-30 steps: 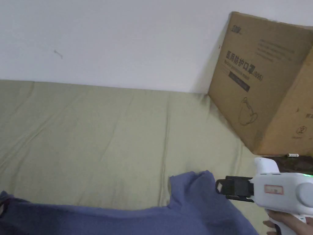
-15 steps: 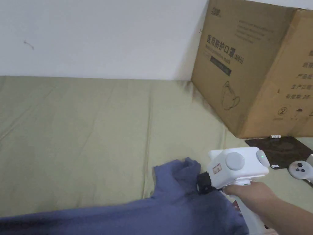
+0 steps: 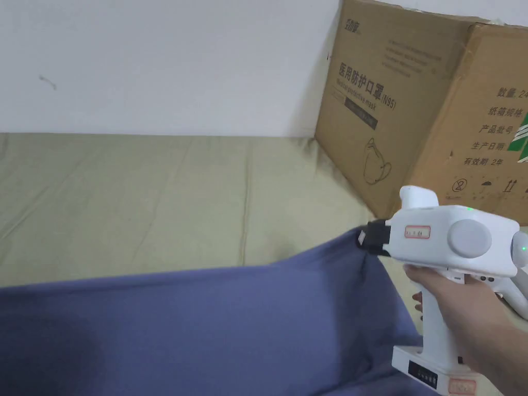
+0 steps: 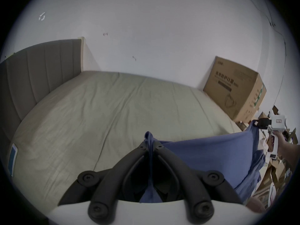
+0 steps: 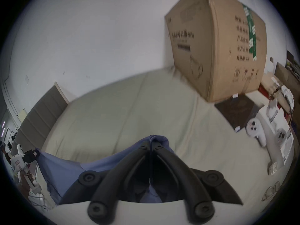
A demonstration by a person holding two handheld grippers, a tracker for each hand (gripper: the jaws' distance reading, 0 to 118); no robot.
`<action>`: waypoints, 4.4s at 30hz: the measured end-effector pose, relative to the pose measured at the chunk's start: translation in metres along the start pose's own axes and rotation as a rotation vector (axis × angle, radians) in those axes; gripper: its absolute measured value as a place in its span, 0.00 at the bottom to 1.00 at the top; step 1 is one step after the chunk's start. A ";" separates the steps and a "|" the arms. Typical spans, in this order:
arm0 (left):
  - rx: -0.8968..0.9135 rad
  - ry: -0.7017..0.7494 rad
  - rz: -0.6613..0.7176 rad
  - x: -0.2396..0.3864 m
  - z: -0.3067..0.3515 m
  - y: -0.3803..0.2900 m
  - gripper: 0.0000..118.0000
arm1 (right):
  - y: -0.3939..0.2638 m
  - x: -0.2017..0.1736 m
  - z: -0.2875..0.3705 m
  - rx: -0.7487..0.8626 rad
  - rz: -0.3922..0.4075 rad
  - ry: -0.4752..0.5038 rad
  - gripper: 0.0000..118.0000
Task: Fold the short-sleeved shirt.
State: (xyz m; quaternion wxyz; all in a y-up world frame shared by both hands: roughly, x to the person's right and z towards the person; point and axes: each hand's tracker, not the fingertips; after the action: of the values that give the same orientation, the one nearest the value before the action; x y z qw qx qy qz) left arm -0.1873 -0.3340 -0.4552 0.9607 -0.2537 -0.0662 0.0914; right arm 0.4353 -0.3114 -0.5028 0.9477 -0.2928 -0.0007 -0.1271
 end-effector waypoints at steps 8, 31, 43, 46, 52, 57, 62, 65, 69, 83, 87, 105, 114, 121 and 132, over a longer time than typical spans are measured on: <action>-0.112 -0.067 -0.049 -0.001 -0.003 0.004 0.02 | -0.027 -0.004 0.043 0.001 0.039 -0.018 0.00; -0.012 -0.147 -0.015 0.002 0.113 -0.054 0.99 | -0.165 -0.022 0.169 0.158 0.055 -0.052 1.00; 0.454 -0.056 -0.149 0.160 0.167 -0.070 0.00 | -0.165 -0.134 0.216 0.605 0.177 -0.027 0.03; 0.459 -0.040 -0.145 0.169 0.170 -0.072 0.00 | -0.161 -0.138 0.220 0.614 0.145 0.002 0.03; 0.424 -0.013 -0.138 0.149 0.170 -0.067 0.00 | -0.157 -0.132 0.223 0.603 0.156 -0.001 0.03; 0.151 -0.056 0.025 0.051 0.145 -0.044 0.00 | -0.153 -0.120 0.227 0.546 0.207 -0.089 0.02; -0.206 -0.302 0.372 -0.077 0.090 -0.062 0.80 | -0.150 -0.107 0.225 0.465 0.166 -0.046 0.02; -0.279 -0.284 0.498 -0.117 0.065 -0.090 0.99 | -0.153 -0.111 0.217 0.410 0.207 -0.074 0.02; -0.334 -0.470 0.738 -0.145 0.026 -0.126 0.99 | -0.156 -0.121 0.201 0.343 0.243 -0.073 0.02; -0.400 -0.467 0.573 -0.108 -0.057 -0.167 0.06 | -0.152 -0.150 0.171 0.236 0.222 0.010 0.02; -0.389 -0.364 0.577 -0.087 -0.046 -0.162 0.06 | -0.155 -0.147 0.170 0.211 0.215 0.024 0.02; -0.381 -0.350 0.064 0.129 0.016 -0.109 0.24 | -0.164 -0.114 0.223 0.203 0.137 0.075 0.02; -0.362 -0.297 0.019 0.153 0.021 -0.096 0.92 | -0.170 -0.087 0.235 0.220 0.112 0.048 0.02; -0.379 -0.237 -0.182 0.150 0.025 -0.107 0.04 | -0.170 -0.080 0.219 0.202 0.082 0.058 0.02; -0.572 -0.413 -0.164 0.220 -0.039 -0.170 0.03 | -0.177 -0.075 0.207 0.150 0.104 0.043 0.02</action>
State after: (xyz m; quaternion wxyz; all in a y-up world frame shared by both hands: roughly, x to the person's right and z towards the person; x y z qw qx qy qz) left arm 0.0579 -0.4519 -0.3864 0.8212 -0.4825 -0.3020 0.0411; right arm 0.3350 -0.3194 -0.2386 0.9721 -0.2177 0.0254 -0.0834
